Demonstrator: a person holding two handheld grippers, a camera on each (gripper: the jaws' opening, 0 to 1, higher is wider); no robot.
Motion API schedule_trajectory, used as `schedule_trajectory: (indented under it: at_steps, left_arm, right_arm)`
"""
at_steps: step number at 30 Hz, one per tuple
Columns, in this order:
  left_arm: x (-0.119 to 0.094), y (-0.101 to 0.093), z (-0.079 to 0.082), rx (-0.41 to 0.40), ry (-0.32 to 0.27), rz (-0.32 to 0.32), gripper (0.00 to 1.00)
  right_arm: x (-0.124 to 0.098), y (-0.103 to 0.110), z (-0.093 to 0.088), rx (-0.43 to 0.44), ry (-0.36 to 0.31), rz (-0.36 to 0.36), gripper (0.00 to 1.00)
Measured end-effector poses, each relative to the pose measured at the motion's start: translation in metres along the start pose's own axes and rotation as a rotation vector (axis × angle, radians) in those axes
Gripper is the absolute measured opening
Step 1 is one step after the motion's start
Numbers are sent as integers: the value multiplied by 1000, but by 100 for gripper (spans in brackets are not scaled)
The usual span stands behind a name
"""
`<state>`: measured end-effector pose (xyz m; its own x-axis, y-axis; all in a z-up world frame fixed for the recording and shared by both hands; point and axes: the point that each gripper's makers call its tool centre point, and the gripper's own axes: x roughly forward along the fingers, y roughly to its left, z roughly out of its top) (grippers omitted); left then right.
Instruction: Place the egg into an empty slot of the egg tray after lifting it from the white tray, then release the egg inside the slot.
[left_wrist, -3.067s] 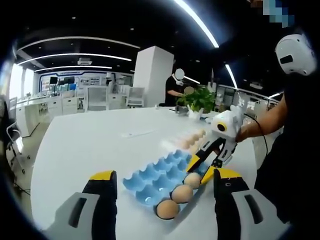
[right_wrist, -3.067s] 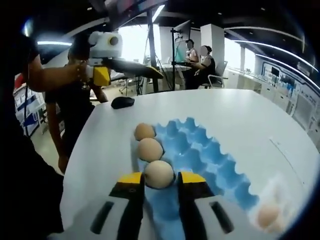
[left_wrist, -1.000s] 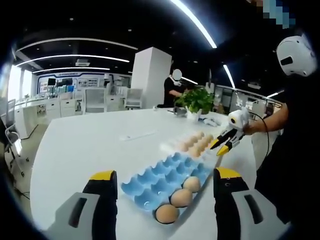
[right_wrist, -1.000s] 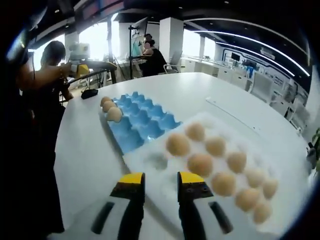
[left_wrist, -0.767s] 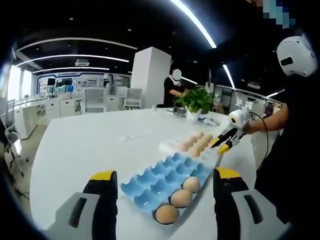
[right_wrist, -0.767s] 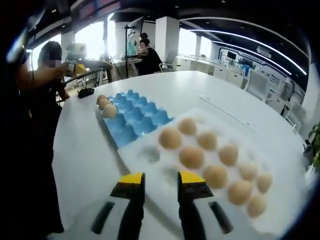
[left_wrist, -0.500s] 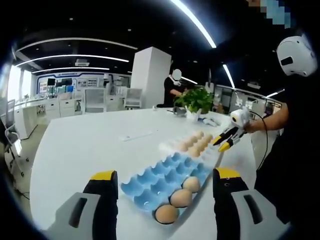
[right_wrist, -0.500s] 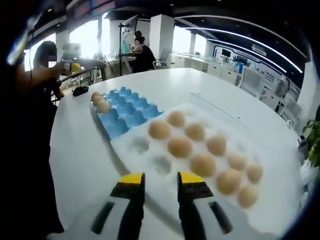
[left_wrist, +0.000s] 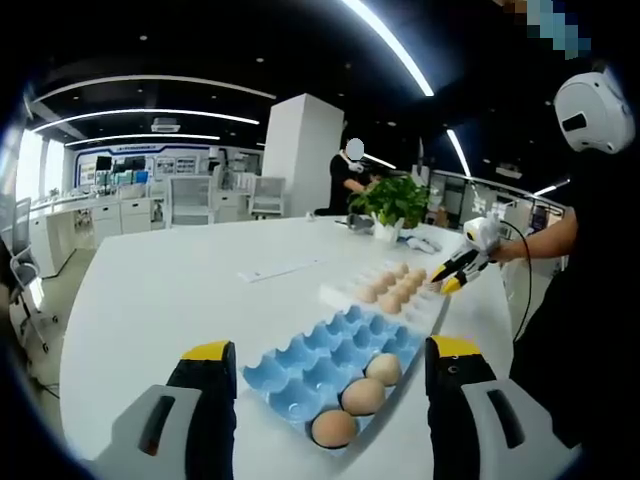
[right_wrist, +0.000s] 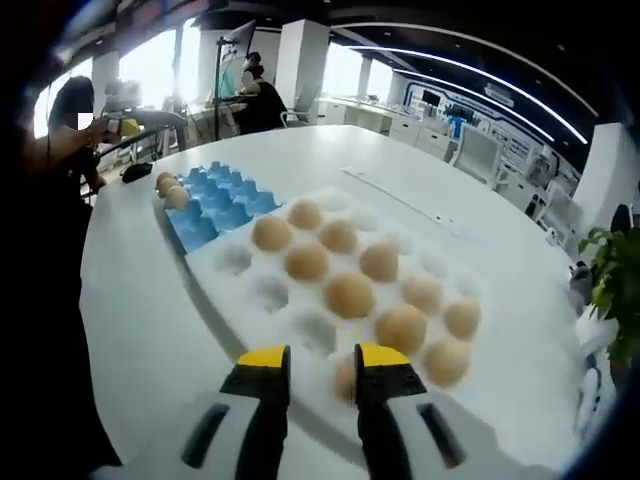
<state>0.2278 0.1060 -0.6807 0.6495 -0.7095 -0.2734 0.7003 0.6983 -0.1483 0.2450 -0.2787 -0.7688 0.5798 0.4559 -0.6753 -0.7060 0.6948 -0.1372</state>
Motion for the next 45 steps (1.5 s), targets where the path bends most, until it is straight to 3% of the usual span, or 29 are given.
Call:
schedule_trajectory:
  at_steps: [5, 12, 21, 22, 24, 30, 40, 42, 44, 45]
  left_arm:
    - [0, -1, 1, 2, 0, -4, 78]
    - [0, 0, 2, 3, -3, -4, 77]
    - [0, 0, 1, 0, -2, -4, 76]
    - [0, 0, 1, 0, 0, -3, 76]
    - [0, 0, 2, 2, 0, -1, 76]
    - [-1, -1, 2, 1, 3, -1, 75]
    - [0, -2, 0, -3, 10, 2, 74]
    - [0, -2, 0, -5, 13, 1, 73]
    - [0, -1, -1, 0, 21, 2, 72]
    - [0, 0, -1, 2, 21, 3, 72]
  right_arm:
    - [-2, -17, -7, 14, 21, -46, 25]
    - [-1, -26, -17, 18, 64, -56, 25]
    - [5, -24, -22, -25, 138, -9, 26]
    - [6, -20, -25, 1, 167, 29, 24]
    - [6, -22, -27, 66, 209, 35, 25]
    - [11, -23, -27, 85, 319, 114, 26]
    - [13, -20, -29, 45, 330, 144, 27]
    - [12, -21, -29, 110, 354, 91, 26]
    - [12, -21, -28, 78, 346, 94, 26]
    - [11, -22, -29, 123, 338, 71, 26]
